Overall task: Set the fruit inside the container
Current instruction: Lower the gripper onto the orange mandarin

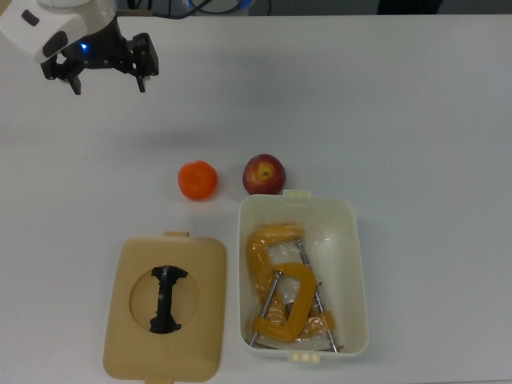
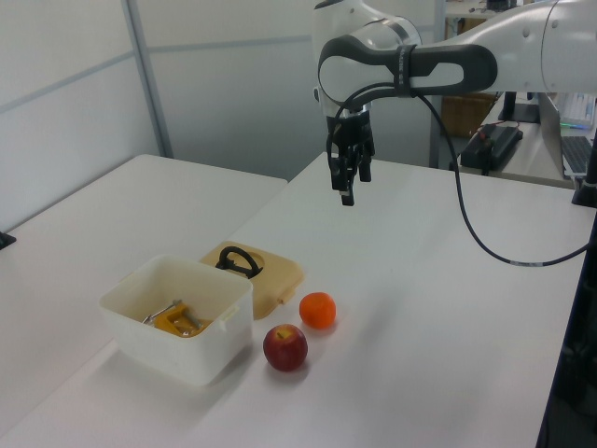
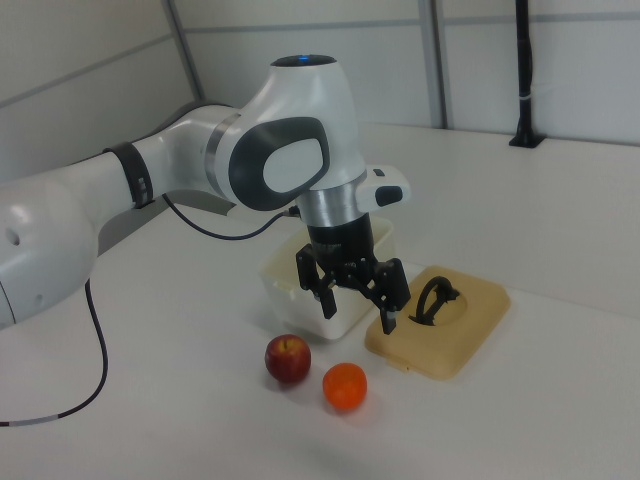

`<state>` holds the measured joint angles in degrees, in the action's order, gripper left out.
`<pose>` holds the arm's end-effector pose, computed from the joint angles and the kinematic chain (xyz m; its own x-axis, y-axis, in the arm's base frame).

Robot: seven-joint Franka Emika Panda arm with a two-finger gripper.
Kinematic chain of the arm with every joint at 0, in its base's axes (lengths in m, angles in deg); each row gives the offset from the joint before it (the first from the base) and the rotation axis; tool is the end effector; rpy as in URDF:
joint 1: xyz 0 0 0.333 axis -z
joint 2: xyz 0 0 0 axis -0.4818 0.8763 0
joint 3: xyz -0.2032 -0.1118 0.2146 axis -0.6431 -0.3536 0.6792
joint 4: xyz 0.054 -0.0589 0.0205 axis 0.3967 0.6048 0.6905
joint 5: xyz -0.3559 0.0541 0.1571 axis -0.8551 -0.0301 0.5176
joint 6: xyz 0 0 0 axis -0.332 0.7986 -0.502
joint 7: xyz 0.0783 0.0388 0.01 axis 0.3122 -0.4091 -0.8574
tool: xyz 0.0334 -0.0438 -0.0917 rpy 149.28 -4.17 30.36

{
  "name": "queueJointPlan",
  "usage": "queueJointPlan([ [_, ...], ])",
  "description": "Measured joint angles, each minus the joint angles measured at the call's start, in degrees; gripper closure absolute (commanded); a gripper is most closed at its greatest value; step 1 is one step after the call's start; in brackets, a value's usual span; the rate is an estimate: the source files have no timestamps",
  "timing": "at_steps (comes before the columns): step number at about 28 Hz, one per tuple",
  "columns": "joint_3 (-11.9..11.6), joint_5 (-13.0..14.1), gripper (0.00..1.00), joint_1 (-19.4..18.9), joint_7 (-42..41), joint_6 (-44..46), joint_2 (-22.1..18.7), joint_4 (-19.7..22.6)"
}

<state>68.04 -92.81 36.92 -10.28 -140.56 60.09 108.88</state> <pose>0.6146 -0.1146 0.5433 0.9945 0.0854 -0.0613 0.0884 -0.9950 0.0474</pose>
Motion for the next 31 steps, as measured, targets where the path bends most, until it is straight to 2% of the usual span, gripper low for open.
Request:
queueJointPlan([
  [4, 0.0, 0.0, 0.0, -0.4, -0.1, 0.2, -1.6, 1.4],
  [11, 0.0, 0.0, 0.0, -4.2, -0.3, -0.1, -10.9, 11.0],
  [14, 0.1, 0.0, 0.0, -5.6, -0.3, -3.7, -12.0, 14.7],
  [22, 0.1, 0.0, 0.0, -8.0, -0.3, -18.2, -10.2, 24.3],
  [31, 0.7, 0.0, 0.0, -8.6, -0.3, -28.1, -3.6, 25.7],
])
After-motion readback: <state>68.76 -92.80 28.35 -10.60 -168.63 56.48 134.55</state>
